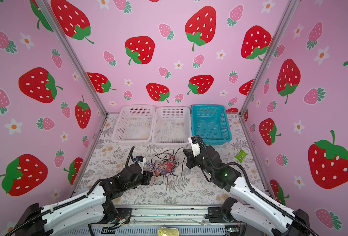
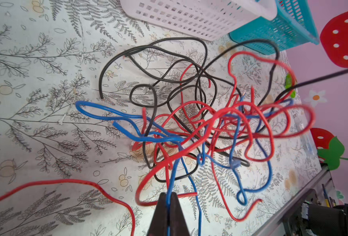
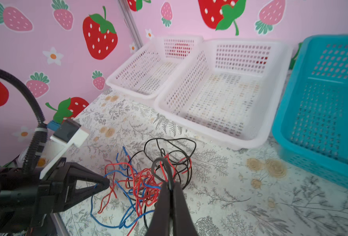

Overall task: Untangle and sort cables by color
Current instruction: Untie the cable.

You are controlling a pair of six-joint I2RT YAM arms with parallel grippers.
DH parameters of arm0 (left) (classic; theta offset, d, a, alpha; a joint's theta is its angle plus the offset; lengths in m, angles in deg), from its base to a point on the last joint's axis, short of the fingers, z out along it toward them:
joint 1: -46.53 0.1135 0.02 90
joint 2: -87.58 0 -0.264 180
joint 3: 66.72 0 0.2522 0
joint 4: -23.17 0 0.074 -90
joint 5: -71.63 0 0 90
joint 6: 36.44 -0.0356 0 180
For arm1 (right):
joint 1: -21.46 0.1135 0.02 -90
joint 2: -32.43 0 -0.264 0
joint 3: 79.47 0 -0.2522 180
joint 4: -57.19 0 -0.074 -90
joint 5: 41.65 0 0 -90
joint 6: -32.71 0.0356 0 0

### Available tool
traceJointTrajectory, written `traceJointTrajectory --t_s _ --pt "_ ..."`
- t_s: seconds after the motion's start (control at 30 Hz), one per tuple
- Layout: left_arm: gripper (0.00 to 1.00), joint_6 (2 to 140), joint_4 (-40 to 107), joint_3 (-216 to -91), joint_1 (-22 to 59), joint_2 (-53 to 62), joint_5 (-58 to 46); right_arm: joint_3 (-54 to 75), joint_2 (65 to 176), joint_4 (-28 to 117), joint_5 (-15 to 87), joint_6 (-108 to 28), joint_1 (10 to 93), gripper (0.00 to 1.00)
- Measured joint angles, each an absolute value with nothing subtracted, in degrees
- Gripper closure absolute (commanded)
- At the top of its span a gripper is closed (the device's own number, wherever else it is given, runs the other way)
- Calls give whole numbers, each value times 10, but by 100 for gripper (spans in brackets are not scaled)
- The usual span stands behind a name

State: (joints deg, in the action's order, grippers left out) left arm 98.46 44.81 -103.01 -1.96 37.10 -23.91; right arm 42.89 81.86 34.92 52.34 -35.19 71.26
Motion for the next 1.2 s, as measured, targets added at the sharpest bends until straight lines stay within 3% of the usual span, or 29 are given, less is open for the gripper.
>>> traceJointTrajectory --t_s 0.73,0.97,1.2 --pt "100 984 472 -1031 -19 346 -263 211 742 146 709 -391 704 100" --pt "100 979 470 -1046 -19 331 -254 220 747 134 686 -392 704 100" --pt "100 954 456 -1063 -19 346 -217 336 763 178 621 -376 704 100"
